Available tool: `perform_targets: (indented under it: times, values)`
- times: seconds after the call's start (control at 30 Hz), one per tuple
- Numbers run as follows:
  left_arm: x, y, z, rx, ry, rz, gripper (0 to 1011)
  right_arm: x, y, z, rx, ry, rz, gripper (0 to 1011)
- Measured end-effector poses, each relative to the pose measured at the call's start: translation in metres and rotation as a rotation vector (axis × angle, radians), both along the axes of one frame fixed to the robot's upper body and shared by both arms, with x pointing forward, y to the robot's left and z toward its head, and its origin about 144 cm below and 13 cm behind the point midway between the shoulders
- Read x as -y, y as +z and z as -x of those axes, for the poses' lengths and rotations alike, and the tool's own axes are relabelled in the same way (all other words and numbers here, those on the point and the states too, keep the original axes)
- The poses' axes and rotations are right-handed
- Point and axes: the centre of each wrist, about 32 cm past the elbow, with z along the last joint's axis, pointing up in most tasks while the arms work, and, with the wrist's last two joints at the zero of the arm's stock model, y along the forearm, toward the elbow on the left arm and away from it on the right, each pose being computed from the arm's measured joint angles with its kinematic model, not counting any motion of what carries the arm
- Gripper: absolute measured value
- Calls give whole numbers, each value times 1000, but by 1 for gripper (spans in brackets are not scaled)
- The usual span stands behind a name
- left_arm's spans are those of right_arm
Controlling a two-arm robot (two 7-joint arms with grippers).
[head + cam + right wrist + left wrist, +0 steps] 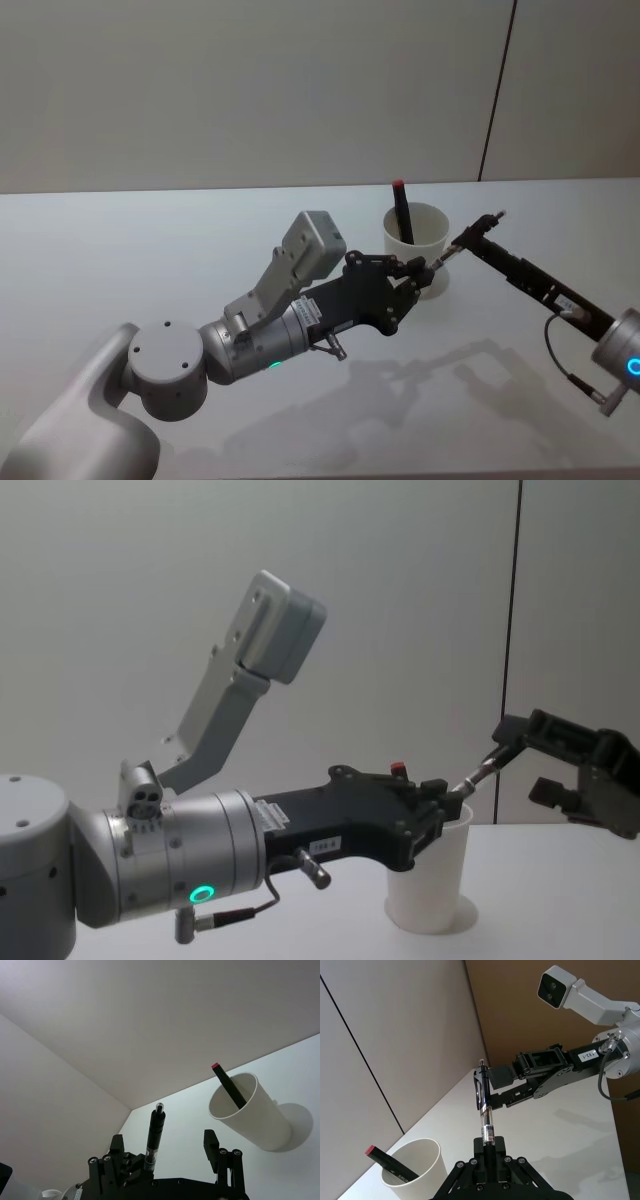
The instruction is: Place the pen into the pen holder.
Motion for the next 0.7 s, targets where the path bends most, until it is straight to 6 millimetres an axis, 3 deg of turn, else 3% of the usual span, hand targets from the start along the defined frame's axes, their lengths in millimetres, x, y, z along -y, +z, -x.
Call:
perform_targets:
  times: [0.7]
  values:
    - [0, 0, 0, 0, 0, 0, 131, -7, -16, -5, 55, 44, -102, 1002]
